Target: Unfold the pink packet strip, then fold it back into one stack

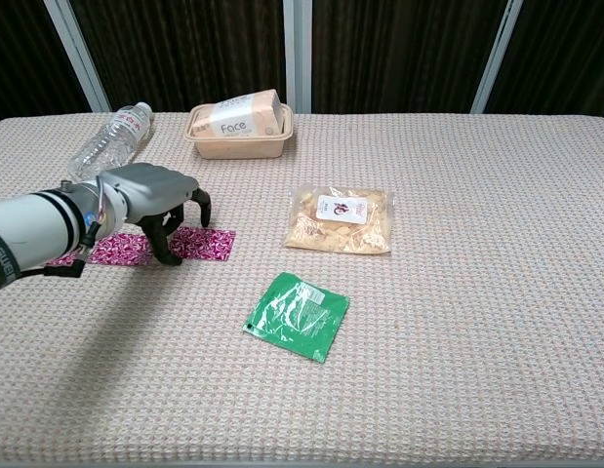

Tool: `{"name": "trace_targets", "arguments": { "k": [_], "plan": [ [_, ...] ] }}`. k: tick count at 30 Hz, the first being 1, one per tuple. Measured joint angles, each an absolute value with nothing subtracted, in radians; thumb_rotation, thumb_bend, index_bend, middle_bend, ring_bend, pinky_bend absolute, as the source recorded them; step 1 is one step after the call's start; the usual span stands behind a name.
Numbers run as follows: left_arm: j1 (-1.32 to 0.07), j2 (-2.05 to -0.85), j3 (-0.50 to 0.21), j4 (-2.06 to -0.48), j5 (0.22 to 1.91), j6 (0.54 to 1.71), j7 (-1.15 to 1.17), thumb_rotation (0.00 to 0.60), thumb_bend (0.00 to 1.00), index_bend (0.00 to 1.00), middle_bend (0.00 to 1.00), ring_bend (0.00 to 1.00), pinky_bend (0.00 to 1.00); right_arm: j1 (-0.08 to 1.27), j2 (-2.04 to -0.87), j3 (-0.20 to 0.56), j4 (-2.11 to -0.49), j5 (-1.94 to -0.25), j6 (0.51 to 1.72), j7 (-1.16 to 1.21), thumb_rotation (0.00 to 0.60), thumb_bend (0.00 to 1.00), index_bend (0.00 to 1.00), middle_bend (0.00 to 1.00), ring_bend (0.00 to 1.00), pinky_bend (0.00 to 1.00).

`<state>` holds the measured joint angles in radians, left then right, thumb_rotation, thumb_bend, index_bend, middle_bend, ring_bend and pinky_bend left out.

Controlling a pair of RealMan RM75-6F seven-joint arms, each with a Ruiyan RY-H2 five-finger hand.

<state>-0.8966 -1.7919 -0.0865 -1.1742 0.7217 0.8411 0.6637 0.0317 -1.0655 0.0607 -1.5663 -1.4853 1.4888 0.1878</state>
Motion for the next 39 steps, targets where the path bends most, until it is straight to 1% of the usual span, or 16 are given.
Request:
{"name": "trace_targets", "arguments": {
  "k": [12, 22, 28, 34, 39],
  "plan": [
    [-0.881, -1.806, -0.088, -1.155, 0.765, 0.852, 0.643, 0.600, 0.24, 0.47, 0.90, 0.84, 0.89, 0.031, -1.064, 0.061, -1.573, -1.485, 1.487, 0.181, 0.600, 0.09, 0.11, 0.13, 0.03, 0.03],
    [-0.864, -1.788, -0.099, -1.183, 0.795, 0.873, 0.628, 0.600, 0.24, 0.48, 0.90, 0.84, 0.89, 0.031, -1.063, 0.062, -1.576, -1.487, 1.489, 0.181, 0.600, 0.09, 0.11, 0.13, 0.03, 0.03],
    [-0.854, -1.743, -0.110, -1.244, 0.799, 0.899, 0.634, 0.600, 0.24, 0.47, 0.90, 0.84, 0.89, 0.034, -1.062, 0.064, -1.577, -1.489, 1.488, 0.183, 0.600, 0.09, 0.11, 0.13, 0.03, 0.03],
    [-0.824, -1.667, -0.113, -1.326, 0.801, 0.943, 0.631, 0.600, 0.24, 0.47, 0.90, 0.84, 0.89, 0.039, -1.063, 0.064, -1.578, -1.494, 1.484, 0.183, 0.600, 0.09, 0.11, 0.13, 0.03, 0.03],
    [-0.771, -1.593, -0.096, -1.379, 0.807, 0.998, 0.620, 0.600, 0.24, 0.47, 0.89, 0.84, 0.89, 0.044, -1.065, 0.065, -1.579, -1.498, 1.480, 0.182, 0.600, 0.09, 0.11, 0.13, 0.03, 0.03]
  ]
}}
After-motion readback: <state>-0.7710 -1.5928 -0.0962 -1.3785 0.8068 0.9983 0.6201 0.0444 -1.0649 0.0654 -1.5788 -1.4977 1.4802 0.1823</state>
